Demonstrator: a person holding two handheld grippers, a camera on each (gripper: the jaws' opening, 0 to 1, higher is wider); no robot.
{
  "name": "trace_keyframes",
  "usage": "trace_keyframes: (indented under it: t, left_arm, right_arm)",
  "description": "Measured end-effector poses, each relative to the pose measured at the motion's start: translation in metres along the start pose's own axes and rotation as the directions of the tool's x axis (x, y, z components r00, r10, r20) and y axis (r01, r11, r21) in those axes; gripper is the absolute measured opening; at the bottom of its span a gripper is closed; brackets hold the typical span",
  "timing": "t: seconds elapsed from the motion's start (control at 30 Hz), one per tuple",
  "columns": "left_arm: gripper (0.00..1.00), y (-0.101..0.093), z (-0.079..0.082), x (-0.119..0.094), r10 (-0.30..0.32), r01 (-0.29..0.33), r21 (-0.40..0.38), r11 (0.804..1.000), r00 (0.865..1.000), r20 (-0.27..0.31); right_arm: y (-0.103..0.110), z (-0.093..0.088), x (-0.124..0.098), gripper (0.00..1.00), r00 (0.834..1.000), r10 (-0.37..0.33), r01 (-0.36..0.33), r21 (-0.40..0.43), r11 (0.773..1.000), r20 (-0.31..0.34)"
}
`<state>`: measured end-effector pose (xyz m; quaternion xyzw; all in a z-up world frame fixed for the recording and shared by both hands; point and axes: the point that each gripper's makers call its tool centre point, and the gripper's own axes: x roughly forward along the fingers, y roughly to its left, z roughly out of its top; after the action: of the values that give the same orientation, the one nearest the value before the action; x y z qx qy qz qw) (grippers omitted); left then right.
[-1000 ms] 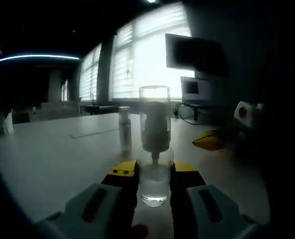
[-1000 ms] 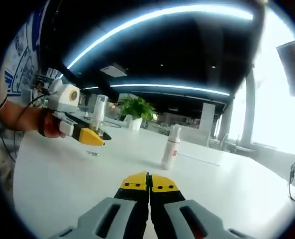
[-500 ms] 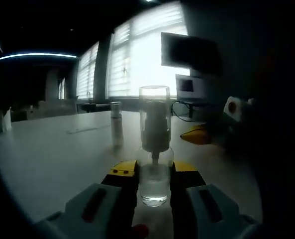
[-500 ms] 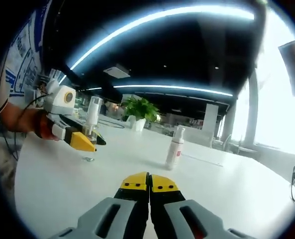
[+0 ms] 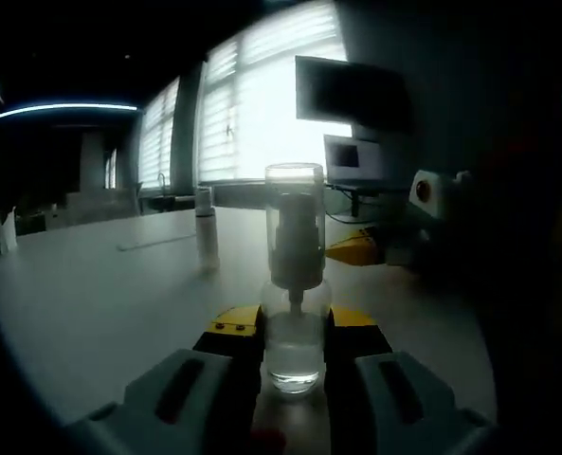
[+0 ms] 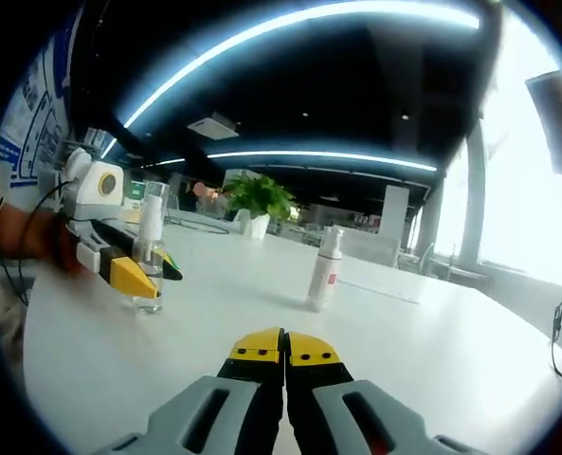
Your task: Clamp pump bottle remove cover press pump head put on cover
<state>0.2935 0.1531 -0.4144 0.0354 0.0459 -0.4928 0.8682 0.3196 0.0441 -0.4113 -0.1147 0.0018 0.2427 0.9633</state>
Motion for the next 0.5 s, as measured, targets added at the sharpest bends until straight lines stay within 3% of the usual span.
trace_keyframes:
  t: [0.5]
  left_arm:
    - [0.16, 0.0048, -0.0055, -0.0023, 0.004, -0.005, -0.025, 1.000, 1.000, -0.007]
  right_arm:
    - [-0.0011, -0.0018, 0.0004, 0.00, 1.000, -0.006, 0.006, -0.008, 1.000, -0.011]
